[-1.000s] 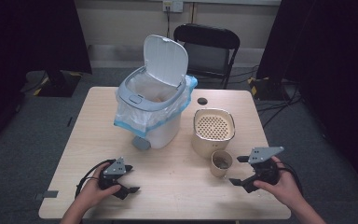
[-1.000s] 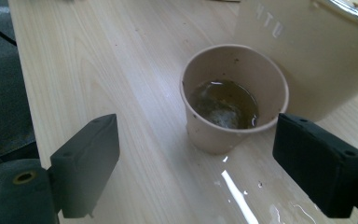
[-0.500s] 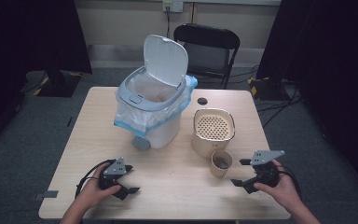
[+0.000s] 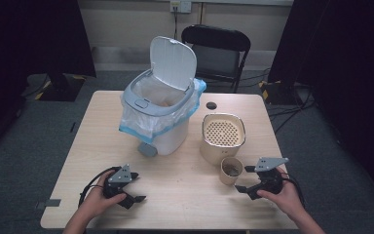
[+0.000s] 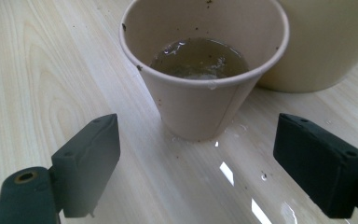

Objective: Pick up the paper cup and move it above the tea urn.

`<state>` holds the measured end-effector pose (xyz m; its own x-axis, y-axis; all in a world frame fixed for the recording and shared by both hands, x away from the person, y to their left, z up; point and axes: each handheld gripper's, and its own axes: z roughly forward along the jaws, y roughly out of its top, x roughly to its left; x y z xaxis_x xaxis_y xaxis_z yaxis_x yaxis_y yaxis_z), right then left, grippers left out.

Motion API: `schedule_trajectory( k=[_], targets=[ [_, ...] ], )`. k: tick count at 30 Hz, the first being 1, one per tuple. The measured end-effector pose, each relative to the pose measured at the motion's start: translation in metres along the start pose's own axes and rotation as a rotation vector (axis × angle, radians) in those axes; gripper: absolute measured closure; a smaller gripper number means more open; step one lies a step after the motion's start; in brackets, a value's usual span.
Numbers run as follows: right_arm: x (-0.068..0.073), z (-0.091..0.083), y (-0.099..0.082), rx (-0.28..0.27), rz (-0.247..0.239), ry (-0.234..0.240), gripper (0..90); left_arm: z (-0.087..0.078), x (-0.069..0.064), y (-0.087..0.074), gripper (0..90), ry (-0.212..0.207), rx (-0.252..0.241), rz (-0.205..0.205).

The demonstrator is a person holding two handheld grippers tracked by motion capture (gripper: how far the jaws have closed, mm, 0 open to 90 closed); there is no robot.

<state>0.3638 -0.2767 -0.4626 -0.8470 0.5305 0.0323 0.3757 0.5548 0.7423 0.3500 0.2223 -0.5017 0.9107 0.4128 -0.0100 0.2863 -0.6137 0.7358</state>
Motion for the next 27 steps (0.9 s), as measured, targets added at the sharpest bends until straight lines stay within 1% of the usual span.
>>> schedule_trajectory(
  k=[4,5,8,11,14,15,20,23,24,27],
  targets=[
    [-0.002,0.006,-0.001,-0.018,-0.001,-0.005,14.1,0.0,0.0,0.0,11.2,-0.001,0.0,0.001],
    [-0.003,0.008,-0.001,-0.026,0.003,0.003,14.2,0.0,0.0,0.0,11.2,0.0,0.0,0.0],
    [-0.005,0.013,0.0,-0.034,0.006,-0.004,14.1,0.0,0.0,0.0,11.2,-0.001,0.0,0.001],
    [-0.007,0.018,-0.001,-0.053,0.018,0.008,14.3,0.0,0.0,0.0,11.3,0.0,0.0,0.001],
    [-0.009,0.022,0.0,-0.068,0.016,0.008,14.3,0.0,0.0,0.0,11.2,-0.001,0.0,0.001],
    [-0.009,0.023,0.0,-0.07,0.015,0.006,14.3,0.0,0.0,0.0,11.2,-0.002,-0.004,0.0],
    [-0.01,0.026,0.003,-0.107,0.019,0.03,15.1,0.0,0.0,0.0,11.2,-0.001,0.0,0.001],
    [-0.01,0.027,0.005,-0.11,0.013,0.028,15.3,0.0,0.0,0.0,11.3,-0.003,-0.006,0.0],
    [-0.01,0.029,0.006,-0.119,0.009,0.036,16.8,0.0,0.0,0.0,11.2,-0.003,-0.007,-0.002],
    [-0.009,0.031,0.008,-0.126,0.006,0.04,17.8,0.0,0.0,0.0,11.2,-0.003,-0.006,-0.002]
  ],
)
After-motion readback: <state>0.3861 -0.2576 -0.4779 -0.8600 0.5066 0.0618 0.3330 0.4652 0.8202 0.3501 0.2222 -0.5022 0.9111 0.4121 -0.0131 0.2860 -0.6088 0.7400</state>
